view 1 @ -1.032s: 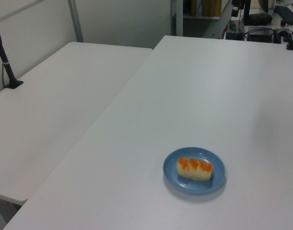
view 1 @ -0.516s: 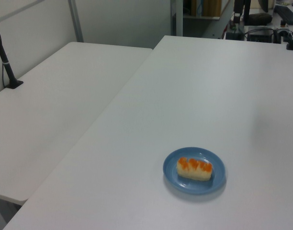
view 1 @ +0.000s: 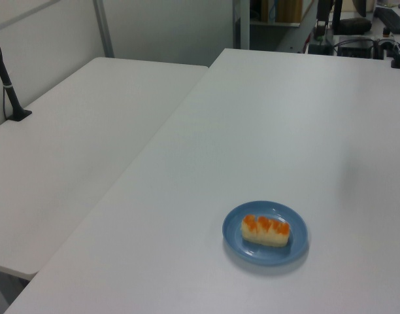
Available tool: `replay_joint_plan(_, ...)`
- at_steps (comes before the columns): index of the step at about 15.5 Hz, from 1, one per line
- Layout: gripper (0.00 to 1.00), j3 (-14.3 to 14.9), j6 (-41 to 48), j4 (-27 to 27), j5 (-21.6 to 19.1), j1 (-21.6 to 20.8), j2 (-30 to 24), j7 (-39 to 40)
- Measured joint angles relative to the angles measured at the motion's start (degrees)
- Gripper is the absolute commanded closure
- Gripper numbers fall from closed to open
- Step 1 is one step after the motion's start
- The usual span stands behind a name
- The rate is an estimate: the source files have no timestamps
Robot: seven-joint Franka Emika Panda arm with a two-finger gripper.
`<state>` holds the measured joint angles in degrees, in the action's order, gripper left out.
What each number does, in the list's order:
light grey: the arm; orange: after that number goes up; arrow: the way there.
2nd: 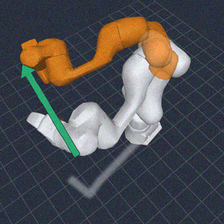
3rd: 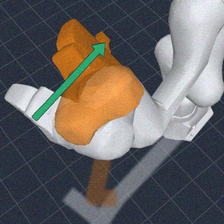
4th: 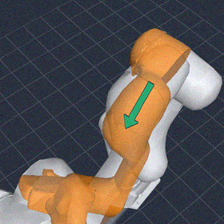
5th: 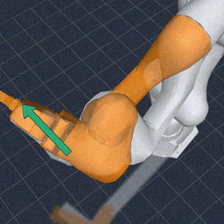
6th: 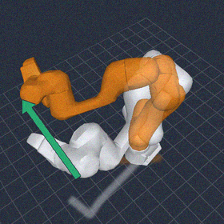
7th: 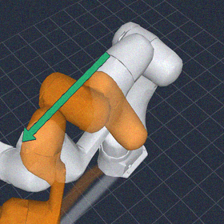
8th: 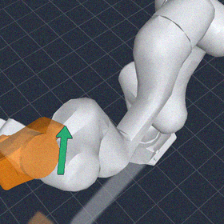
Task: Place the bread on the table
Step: 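Move the open gripper over the bread roll on the blue plate, then lower the gripper and close it on the bread roll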
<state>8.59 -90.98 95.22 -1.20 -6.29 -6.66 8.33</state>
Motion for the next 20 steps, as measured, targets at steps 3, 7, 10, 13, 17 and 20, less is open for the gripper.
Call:
replay_joint_plan(3, 0.00, -0.2, -2.0, 0.0, -3.2, -5.1, 3.0, -6.8)
replay_joint_plan(7, 0.00, -0.6, -6.0, 0.0, -6.2, -13.3, 8.1, -16.5)
replay_joint_plan(10, 0.00, -0.8, -12.0, 0.2, -6.4, -20.0, 12.9, -28.6)
replay_joint_plan(13, 0.00, -0.9, -16.8, 0.3, -6.3, -26.5, 18.3, -34.8)
replay_joint_plan(17, 0.00, -1.0, -19.1, 0.2, -6.3, -32.7, 23.6, -36.5)
replay_joint_plan(20, 0.00, -1.0, -20.8, 0.2, -4.8, -35.3, 26.0, -38.9)
